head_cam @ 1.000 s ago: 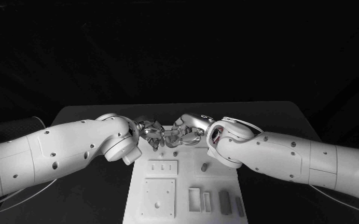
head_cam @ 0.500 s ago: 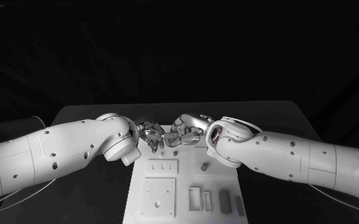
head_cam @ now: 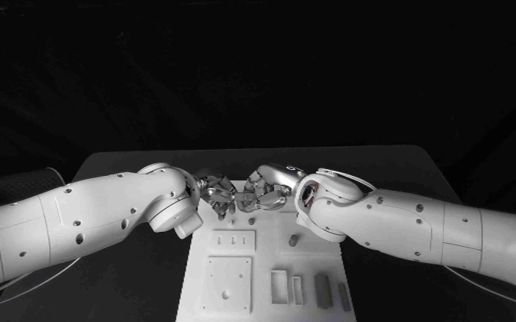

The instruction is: Assemble the parts on the task board

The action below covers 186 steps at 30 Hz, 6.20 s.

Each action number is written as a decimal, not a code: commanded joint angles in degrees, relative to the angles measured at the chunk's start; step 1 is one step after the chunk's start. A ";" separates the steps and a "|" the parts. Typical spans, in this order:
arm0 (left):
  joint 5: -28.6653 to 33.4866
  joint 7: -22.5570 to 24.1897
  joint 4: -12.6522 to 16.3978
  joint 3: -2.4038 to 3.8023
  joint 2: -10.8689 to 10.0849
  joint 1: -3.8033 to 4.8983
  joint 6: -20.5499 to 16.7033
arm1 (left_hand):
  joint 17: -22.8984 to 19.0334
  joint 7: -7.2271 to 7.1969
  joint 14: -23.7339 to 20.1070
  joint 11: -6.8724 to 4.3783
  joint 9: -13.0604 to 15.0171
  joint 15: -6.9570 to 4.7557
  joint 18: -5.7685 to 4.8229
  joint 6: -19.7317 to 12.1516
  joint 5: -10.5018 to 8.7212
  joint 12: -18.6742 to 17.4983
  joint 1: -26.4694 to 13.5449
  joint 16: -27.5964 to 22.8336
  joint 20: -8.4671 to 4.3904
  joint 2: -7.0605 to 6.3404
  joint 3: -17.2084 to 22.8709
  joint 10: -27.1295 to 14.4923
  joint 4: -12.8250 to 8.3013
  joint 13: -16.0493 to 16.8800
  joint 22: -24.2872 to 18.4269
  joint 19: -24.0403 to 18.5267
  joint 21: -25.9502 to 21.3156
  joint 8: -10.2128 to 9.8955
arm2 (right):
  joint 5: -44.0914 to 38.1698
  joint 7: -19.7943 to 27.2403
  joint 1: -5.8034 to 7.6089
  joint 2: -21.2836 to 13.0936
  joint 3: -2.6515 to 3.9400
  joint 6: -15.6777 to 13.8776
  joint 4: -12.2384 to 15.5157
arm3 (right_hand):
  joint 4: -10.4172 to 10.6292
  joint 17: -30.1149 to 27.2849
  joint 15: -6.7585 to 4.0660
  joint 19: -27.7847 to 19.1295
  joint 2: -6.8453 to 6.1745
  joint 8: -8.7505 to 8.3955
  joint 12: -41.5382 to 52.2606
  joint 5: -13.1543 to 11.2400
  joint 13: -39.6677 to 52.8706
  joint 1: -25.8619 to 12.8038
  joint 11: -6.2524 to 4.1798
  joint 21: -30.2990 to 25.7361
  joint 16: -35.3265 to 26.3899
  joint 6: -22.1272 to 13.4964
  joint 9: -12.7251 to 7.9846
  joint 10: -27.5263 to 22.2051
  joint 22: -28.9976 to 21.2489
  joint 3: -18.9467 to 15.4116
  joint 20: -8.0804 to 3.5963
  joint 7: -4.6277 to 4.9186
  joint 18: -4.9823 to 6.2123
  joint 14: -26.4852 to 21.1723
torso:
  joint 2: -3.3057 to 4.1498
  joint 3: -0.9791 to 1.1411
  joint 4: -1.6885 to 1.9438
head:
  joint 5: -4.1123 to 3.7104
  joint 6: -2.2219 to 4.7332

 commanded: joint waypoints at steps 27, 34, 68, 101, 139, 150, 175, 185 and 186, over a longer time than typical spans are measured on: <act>0.92 0.02 0.16 0.04 0.14 0.09 -0.68 | -3.67 0.78 -1.50 0.87 1.34 0.08 -0.02 -0.87 1.10 -0.19 10.75 2.34 0.31 -1.50 7.78 -0.97 -0.33 -0.14 2.01 -0.18 -1.87 -2.09 | -1.07 -0.20 -0.01 0.24 0.02 1.02 0.14 | 0.14 -0.09 -0.29 0.17 0.42 0.17 -0.03 0.27 0.04 -0.50 -0.14 0.27 0.20 0.38 0.14 0.00 0.65 0.29 -0.40 -0.07 0.89 0.10 | 0.03 0.04 0.04 | 0.15 -0.25; 0.92 -0.44 0.05 0.05 0.19 0.09 -0.57 | -3.96 1.12 -1.80 1.21 1.27 0.20 -0.07 -1.49 1.06 -0.62 10.75 2.52 0.42 -1.75 8.27 -1.59 -0.27 -0.41 2.15 -0.29 -2.17 -2.61 | -1.07 -0.24 -0.01 0.22 0.02 1.07 0.16 | 0.14 -0.10 -0.30 0.19 0.48 0.17 -0.02 0.29 0.05 -0.52 -0.16 0.27 0.21 0.41 0.17 0.02 0.64 0.31 -0.42 -0.08 0.89 0.12 | 0.00 -0.01 0.03 | -0.02 -0.29; 0.95 -1.01 -0.24 0.05 0.41 0.09 0.97 | -5.47 1.71 -2.53 1.63 0.77 0.12 0.17 -2.64 1.28 -0.92 2.51 4.00 0.37 -3.77 7.44 -2.13 -0.28 -0.99 3.22 0.20 -3.52 -4.40 | -1.10 -0.33 -0.01 0.34 0.02 1.13 0.28 | 0.13 -0.12 -0.35 0.30 0.74 0.19 -0.02 0.47 0.10 -0.68 -0.24 0.30 0.23 0.63 0.33 0.15 0.63 0.45 -0.49 -0.16 0.89 0.27 | 0.00 0.05 0.02 | 0.11 -0.61; 7.85 -1.07 -1.64 0.07 0.73 0.08 1.15 | -6.04 0.90 -2.40 1.00 1.89 -0.04 -0.21 -0.73 2.01 0.24 18.08 6.15 0.27 0.86 14.01 -1.26 -3.37 -0.48 4.81 0.75 -3.97 -3.48 | -1.34 -0.62 -0.01 0.60 0.02 1.93 -0.32 | 0.19 -0.14 -0.37 0.33 0.82 0.15 -0.05 0.49 0.12 -0.86 -0.25 0.30 0.21 0.66 0.41 0.18 0.62 0.48 -0.50 -0.18 0.89 0.31 | 0.00 0.03 0.03 | -0.03 -0.65; 1.77 -8.26 -1.25 -0.06 -0.54 0.07 -0.02 | -4.52 -0.88 -0.50 -0.83 6.97 -2.11 -0.45 2.05 15.22 4.51 14.73 10.80 -1.63 -1.52 15.30 0.99 -4.60 2.35 5.06 2.39 1.81 -1.06 | 2.63 -0.06 -0.01 -4.70 1.10 0.90 -0.12 | 1.30 -0.83 1.02 -1.54 -3.48 -2.66 -1.84 -3.05 -0.37 -6.01 1.38 -1.42 -1.51 -3.61 0.10 -2.32 0.04 -1.12 0.50 1.51 0.89 -1.95 | -0.03 0.20 0.00 | 0.68 -1.32; -1.50 -10.54 -0.23 -0.09 -0.85 -0.11 0.67 | -4.38 -1.69 0.43 -1.66 9.31 -3.17 -0.53 3.39 16.53 6.78 10.49 12.82 -2.61 -2.15 17.58 1.72 -7.01 3.58 5.02 2.68 5.34 -0.30 | 12.64 2.81 0.89 -4.99 2.15 -3.69 -4.57 | 1.03 -0.86 0.95 -1.51 -2.77 -2.65 -1.79 -1.62 -0.37 -5.70 1.33 -1.46 -1.49 -3.52 0.29 -2.35 0.04 -0.90 0.49 1.47 0.89 -2.01 | -0.17 0.13 0.04 | 0.90 -2.03; -11.65 -10.59 0.44 -0.08 -0.22 -2.65 4.31 | -5.85 -2.77 2.16 -2.78 13.60 -4.81 -0.75 5.32 22.32 10.89 -12.66 16.61 -4.19 -1.27 34.13 2.87 -29.67 4.97 4.88 3.99 12.00 1.09 | 15.08 4.17 1.51 -3.05 4.03 -4.05 -13.26 | 0.55 -0.99 1.00 -1.71 -2.11 -2.84 -2.03 -0.99 -0.48 -5.55 1.39 -1.66 -1.72 -3.77 0.40 -2.72 -0.02 -0.91 0.59 1.53 0.89 -2.29 | 0.03 0.01 0.02 | 0.98 -3.33; -17.59 -10.52 0.51 -0.07 0.50 -2.99 6.94 | -5.97 -2.73 2.10 -2.75 13.67 -4.85 -0.77 5.18 22.06 10.92 -12.59 16.62 -4.21 -1.27 34.49 2.74 -30.03 4.95 4.85 3.94 12.11 1.06 | 15.08 4.23 1.51 -2.98 4.05 -3.84 -13.26 | 0.52 -1.00 0.99 -1.71 -2.03 -2.81 -2.04 -0.93 -0.49 -5.54 1.38 -1.67 -1.73 -3.71 0.44 -2.73 -0.02 -0.92 0.61 1.52 0.89 -2.30 | 0.02 0.05 -0.01 | 0.84 -3.75; -18.13 -10.56 0.50 -0.07 0.55 -3.04 7.06 | -5.98 -2.73 2.10 -2.75 13.67 -4.85 -0.77 5.17 22.05 10.92 -12.59 16.62 -4.21 -1.26 34.50 2.74 -30.03 4.95 4.85 3.94 12.11 1.06 | 15.08 4.24 1.51 -2.97 4.06 -3.85 -13.25 | 0.52 -1.00 0.99 -1.71 -2.03 -2.81 -2.04 -0.92 -0.49 -5.54 1.38 -1.68 -1.73 -3.70 0.44 -2.73 -0.02 -0.92 0.61 1.52 0.89 -2.30 | 0.02 0.05 -0.01 | 0.82 -3.79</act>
